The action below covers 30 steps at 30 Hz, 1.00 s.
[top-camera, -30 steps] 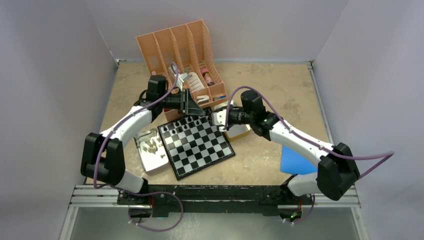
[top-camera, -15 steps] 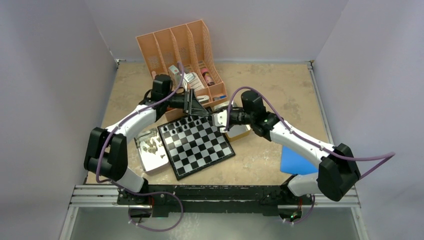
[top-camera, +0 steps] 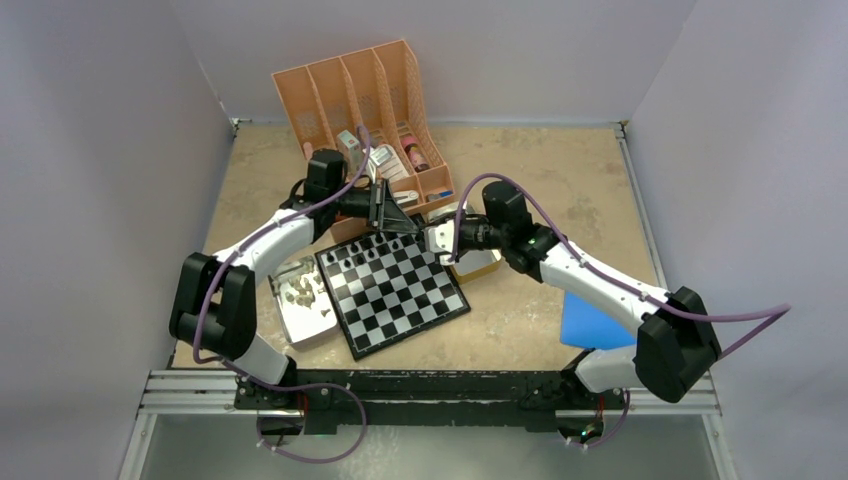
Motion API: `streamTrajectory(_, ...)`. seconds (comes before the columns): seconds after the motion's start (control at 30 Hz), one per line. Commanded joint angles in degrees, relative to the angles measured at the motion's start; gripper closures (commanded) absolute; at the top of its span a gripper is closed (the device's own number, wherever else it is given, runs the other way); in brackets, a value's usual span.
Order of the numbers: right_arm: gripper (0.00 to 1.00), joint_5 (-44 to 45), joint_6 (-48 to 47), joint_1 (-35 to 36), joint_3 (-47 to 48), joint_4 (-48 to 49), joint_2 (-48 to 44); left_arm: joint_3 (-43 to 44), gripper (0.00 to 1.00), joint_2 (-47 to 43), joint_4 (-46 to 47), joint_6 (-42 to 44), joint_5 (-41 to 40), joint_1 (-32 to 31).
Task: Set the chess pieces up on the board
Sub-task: Place the chess piece on the chessboard.
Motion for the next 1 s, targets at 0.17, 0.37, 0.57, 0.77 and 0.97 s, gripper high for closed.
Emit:
streamTrajectory(0.17, 0.67, 1.4, 2.3, 0.6, -0.9, 3.5, -1.3, 3.6, 1.00, -0.9, -1.2, 3.0, -0.8, -0.6)
streamTrajectory(0.37, 0.49, 3.4, 10.1, 0.6, -2.3, 9.5, -1.4, 3.3, 1.00, -5.6, -5.3, 4.7, -10.8, -0.5)
streamTrajectory(0.57, 0.32, 2.5, 14.8, 0.6, -4.0, 13.3, -2.8, 2.8, 1.00, -10.7, -9.4, 7.0, -22.0, -0.5)
streamTrajectory(0.77, 0.01, 2.1, 21.5, 0.6, -5.7, 19.3, -4.3, 1.5, 1.00, -15.6, -15.7, 8.1, -36.3, -0.5)
streamTrajectory(0.97, 0.01, 14.0, 40.9, 0.6, -5.8, 28.0, -4.9, -1.2, 1.00, -21.0, -21.2, 8.0, -52.5, -0.5)
